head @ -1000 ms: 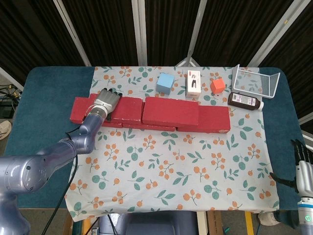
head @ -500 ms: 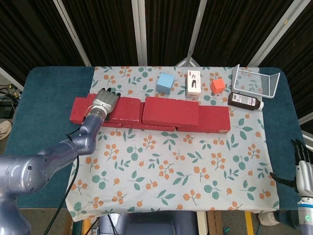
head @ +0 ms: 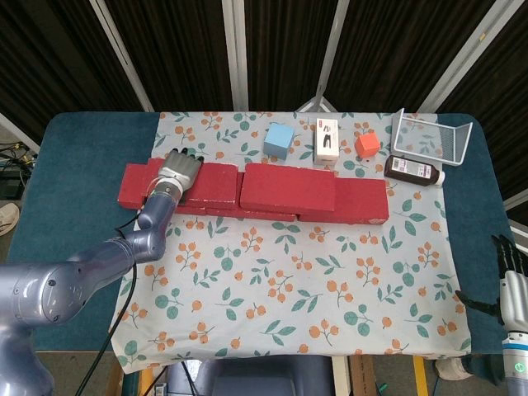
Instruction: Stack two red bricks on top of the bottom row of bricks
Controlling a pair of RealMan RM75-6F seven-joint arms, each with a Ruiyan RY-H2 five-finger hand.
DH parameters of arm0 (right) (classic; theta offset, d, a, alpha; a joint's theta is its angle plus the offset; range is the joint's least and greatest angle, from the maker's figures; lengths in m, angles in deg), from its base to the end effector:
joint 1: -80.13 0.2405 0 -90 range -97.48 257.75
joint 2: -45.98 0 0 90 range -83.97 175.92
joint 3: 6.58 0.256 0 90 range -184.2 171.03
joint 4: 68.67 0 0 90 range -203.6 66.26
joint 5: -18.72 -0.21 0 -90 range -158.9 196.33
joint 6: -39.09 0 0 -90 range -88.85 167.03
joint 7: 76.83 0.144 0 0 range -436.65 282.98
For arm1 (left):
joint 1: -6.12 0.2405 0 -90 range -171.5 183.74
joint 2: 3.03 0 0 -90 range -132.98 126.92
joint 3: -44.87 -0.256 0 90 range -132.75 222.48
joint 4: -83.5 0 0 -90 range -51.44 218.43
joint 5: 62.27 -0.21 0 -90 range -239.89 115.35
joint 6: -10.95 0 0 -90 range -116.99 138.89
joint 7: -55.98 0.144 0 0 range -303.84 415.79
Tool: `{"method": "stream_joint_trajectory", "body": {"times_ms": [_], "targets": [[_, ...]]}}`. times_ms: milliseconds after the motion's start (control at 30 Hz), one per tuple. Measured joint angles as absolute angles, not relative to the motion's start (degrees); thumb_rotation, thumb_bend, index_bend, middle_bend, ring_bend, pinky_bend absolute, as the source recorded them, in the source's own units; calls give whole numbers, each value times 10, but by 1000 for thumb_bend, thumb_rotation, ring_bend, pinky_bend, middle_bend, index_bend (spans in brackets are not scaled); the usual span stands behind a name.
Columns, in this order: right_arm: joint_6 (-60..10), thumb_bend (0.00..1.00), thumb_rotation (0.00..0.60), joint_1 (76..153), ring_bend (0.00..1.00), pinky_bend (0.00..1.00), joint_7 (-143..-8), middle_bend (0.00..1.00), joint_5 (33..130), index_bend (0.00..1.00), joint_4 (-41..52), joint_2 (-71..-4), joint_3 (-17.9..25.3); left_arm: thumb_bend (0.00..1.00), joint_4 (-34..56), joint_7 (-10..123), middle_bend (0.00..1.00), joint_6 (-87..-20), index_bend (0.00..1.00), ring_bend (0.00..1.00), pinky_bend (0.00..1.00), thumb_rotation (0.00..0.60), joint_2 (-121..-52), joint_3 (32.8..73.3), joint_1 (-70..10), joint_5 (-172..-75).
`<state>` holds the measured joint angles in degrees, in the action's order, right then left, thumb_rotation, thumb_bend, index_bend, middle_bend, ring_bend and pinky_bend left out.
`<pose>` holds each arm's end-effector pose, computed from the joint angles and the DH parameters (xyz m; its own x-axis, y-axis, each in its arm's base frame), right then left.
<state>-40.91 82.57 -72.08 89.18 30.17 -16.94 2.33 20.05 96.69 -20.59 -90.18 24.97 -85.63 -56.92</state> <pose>-0.3283 -0.1833 0.1697 0.1817 0.0210 0.9831 -0.9484 0.2678 0.1696 -0.0817 0.4862 0.0183 0.7946 0.4066 0.4509 0.5734 -0.2586 -0.7774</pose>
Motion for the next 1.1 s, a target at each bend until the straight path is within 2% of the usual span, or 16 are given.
{"method": "stream_joint_trajectory", "body": {"times_ms": [433, 967, 1100], "targets": [[-408, 130, 600, 826, 0, 0, -726, 9, 888, 0, 303, -171, 24, 0, 211, 989, 231, -217, 121, 62, 155, 600, -910, 282, -843, -570], [-408, 129, 600, 826, 0, 0, -731, 9, 882, 0, 305, -172, 26, 0, 208, 1028, 43, -224, 32, 6, 160, 600, -910, 308, -835, -558], [-407, 129, 600, 826, 0, 0, -733, 9, 878, 0, 305, -172, 26, 0, 208, 1038, 27, -227, 19, 1, 161, 600, -909, 312, -835, -552]]}}
